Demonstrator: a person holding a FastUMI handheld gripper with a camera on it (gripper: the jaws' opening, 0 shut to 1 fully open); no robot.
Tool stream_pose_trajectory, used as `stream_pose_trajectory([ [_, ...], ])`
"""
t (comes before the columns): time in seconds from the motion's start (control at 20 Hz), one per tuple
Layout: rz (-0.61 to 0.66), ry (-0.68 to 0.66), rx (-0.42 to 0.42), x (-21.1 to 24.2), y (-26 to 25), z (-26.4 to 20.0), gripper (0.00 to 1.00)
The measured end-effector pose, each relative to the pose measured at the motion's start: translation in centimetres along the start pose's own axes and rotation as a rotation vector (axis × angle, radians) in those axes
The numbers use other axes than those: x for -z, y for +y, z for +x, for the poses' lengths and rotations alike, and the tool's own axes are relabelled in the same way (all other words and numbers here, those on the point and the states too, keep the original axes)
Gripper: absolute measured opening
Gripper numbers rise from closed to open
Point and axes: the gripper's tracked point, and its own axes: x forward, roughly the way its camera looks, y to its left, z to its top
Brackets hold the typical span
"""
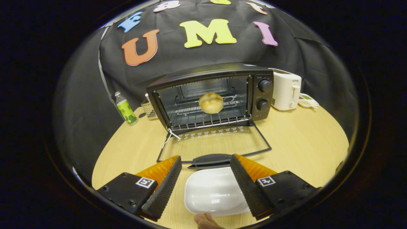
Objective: Open the toaster oven, put the food inside, and close the toaster oven door.
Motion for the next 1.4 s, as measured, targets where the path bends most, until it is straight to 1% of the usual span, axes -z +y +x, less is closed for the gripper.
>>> stream_pose_trajectory([
  [0.1, -0.014, 0.017, 0.022, 1.2, -0.6, 0.6, 1.0],
  [0.25, -0.026, 0.034, 0.026, 2.5, -1.0, 2.0, 1.0],
  [0.4, 0.003, 0.054, 0.022, 3.5, -1.2, 3.2, 1.0],
  [0.55, 0.034, 0.052, 0.007, 3.1, -1.2, 3.9, 1.0],
  [0.75, 0.015, 0.047, 0.043, 2.9, -1.1, 3.9, 1.0],
  [0.95, -0.003, -0.02, 0.056, 1.1, -0.6, 2.9, 1.0],
  [1.15, -0.006, -0.053, 0.073, -0.2, -0.4, 2.1, 1.0],
  [1.4, -0.059, -0.173, 0.058, -4.3, 0.1, 0.9, 1.0],
])
